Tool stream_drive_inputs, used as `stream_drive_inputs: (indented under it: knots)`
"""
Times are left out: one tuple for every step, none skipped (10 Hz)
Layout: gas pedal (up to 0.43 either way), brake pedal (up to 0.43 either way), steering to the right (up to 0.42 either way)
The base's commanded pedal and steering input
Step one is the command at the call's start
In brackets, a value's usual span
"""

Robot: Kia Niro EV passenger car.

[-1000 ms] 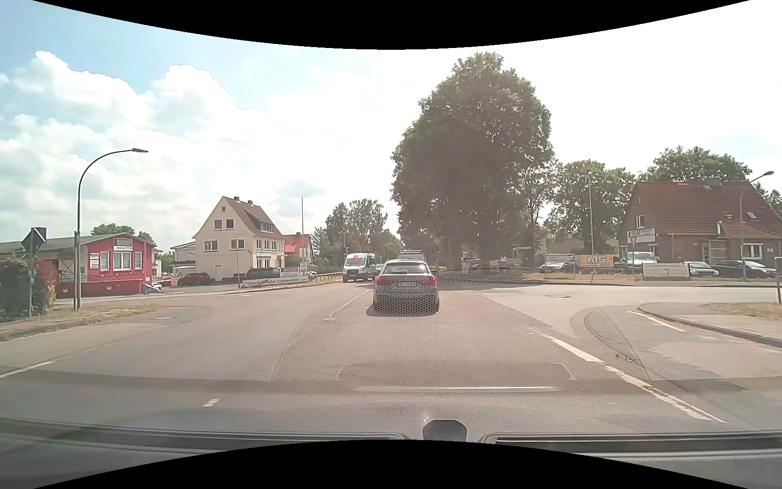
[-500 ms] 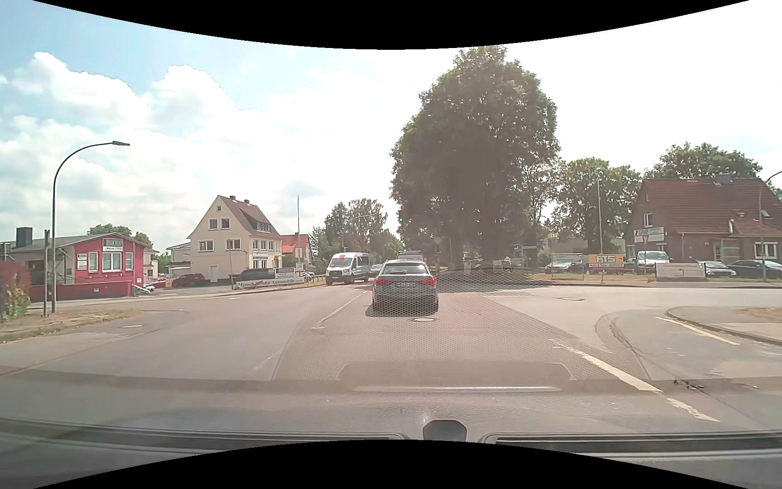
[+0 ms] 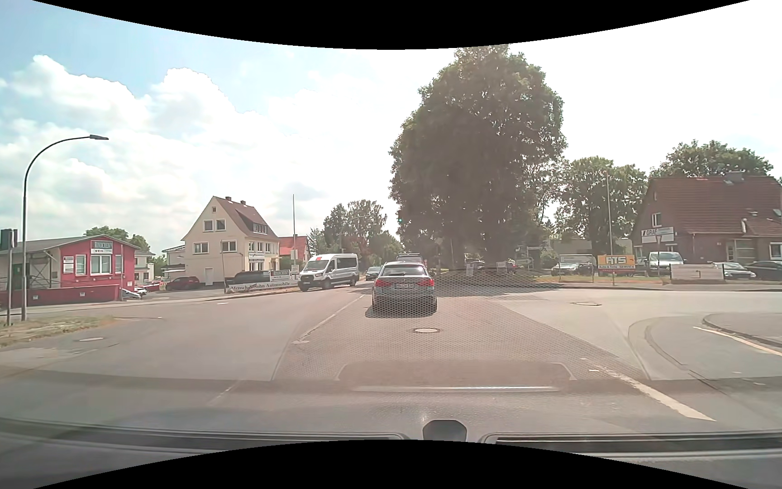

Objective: Follow the waypoints while adhering to traffic rules and regulations

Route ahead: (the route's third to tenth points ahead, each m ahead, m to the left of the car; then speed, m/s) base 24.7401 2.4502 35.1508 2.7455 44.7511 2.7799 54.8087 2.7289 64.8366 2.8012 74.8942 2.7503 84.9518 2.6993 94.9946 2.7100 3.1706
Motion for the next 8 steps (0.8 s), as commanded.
stream_drive_inputs:
  knots:
    - [0.441,0.0,-0.005]
    - [0.441,0.0,-0.007]
    - [0.441,0.0,-0.008]
    - [0.441,0.0,-0.008]
    - [0.441,0.0,-0.008]
    - [0.429,0.0,-0.008]
    - [0.421,0.0,-0.008]
    - [0.398,0.0,-0.008]
